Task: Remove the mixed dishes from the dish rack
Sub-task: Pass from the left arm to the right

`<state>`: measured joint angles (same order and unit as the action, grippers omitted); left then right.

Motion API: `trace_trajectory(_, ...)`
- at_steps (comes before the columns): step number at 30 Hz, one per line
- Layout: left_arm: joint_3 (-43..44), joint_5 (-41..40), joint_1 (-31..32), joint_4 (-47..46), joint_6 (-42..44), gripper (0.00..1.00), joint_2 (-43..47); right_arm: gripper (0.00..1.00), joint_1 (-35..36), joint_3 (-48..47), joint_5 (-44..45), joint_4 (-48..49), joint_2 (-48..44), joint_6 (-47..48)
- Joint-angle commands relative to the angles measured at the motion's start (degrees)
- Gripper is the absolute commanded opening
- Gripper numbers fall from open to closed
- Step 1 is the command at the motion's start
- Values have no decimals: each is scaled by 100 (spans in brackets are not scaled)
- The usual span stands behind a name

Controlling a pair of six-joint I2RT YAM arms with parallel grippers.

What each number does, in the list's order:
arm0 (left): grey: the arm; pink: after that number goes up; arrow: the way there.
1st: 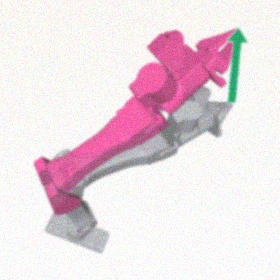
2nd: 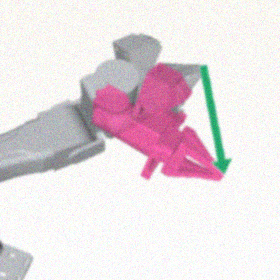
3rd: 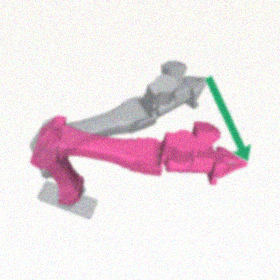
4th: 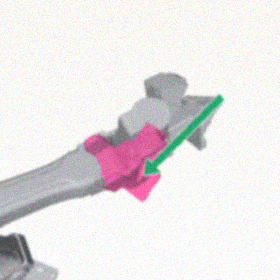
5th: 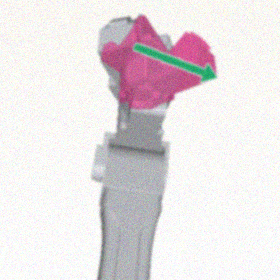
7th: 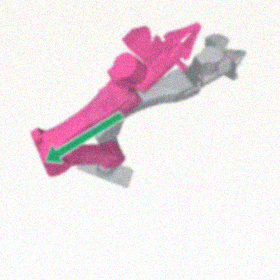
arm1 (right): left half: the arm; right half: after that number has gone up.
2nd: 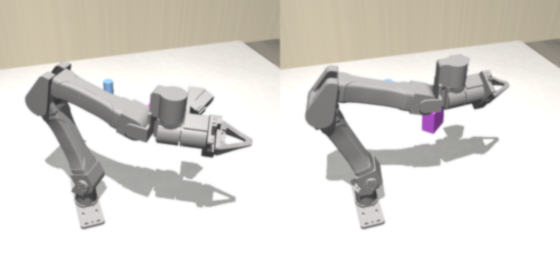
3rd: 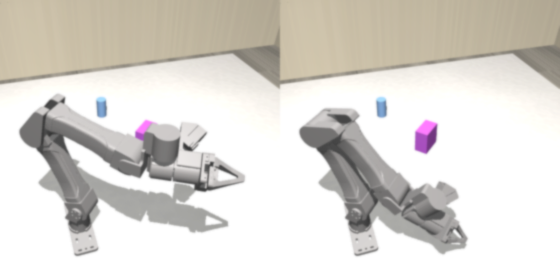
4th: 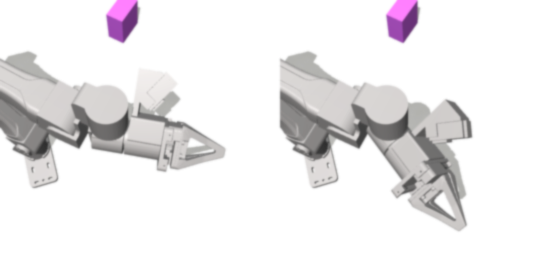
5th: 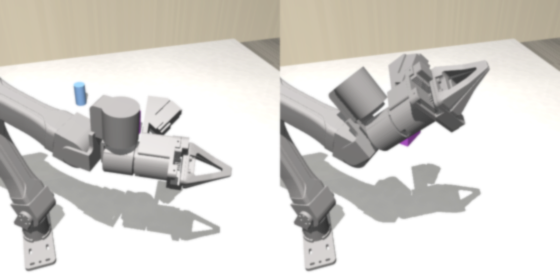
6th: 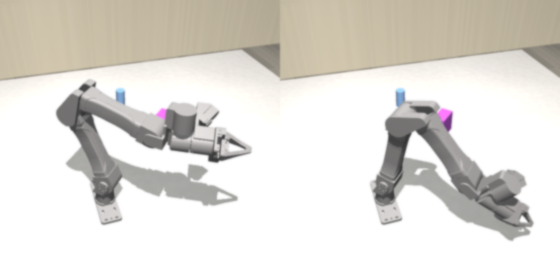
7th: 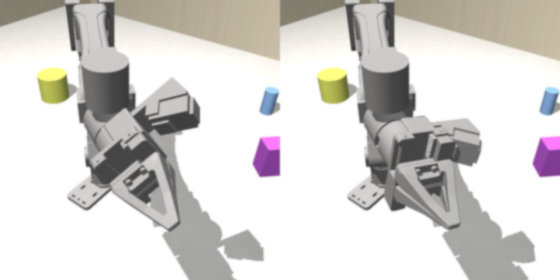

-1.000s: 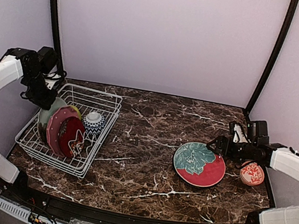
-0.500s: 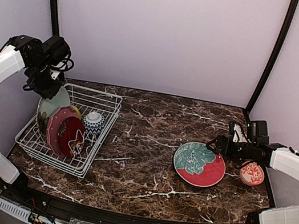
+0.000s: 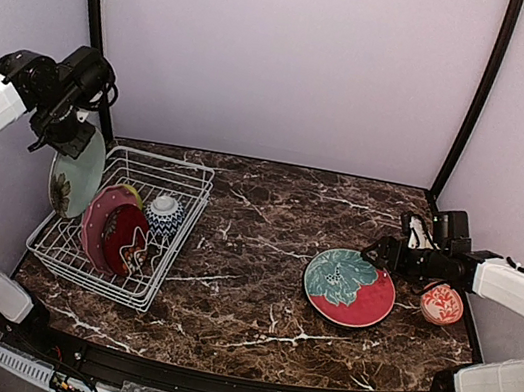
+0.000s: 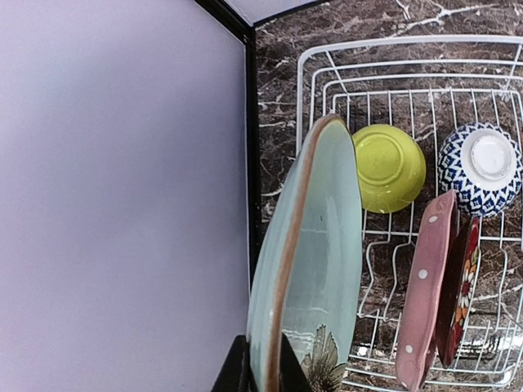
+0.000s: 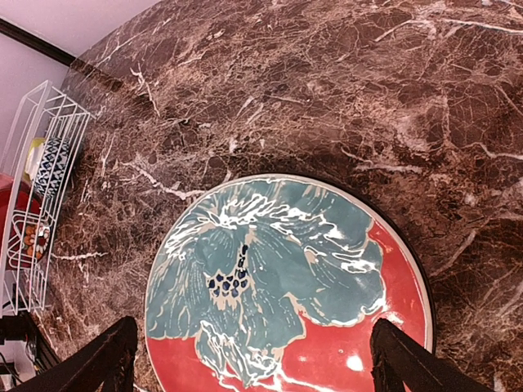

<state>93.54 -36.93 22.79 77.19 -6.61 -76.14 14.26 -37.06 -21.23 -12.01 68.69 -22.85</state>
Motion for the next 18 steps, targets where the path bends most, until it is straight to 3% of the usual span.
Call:
trace_trajectory(1, 393, -630, 24, -218, 58, 1, 647, 96, 32, -94, -74, 87, 7, -61)
trace_trajectory(9, 493, 752, 24, -1835, -65, 1, 1406, 97, 55, -226, -106, -39, -58, -93)
trace_trajectory(15, 2, 2707, 24, -3391, -474, 1, 1589, 99, 83, -245, -258, -67, -324, -147)
trace_trajectory(18, -720, 3973, 24, -4183, -779, 1, 1689, 99, 92, -180, -499, 65, -438, -241)
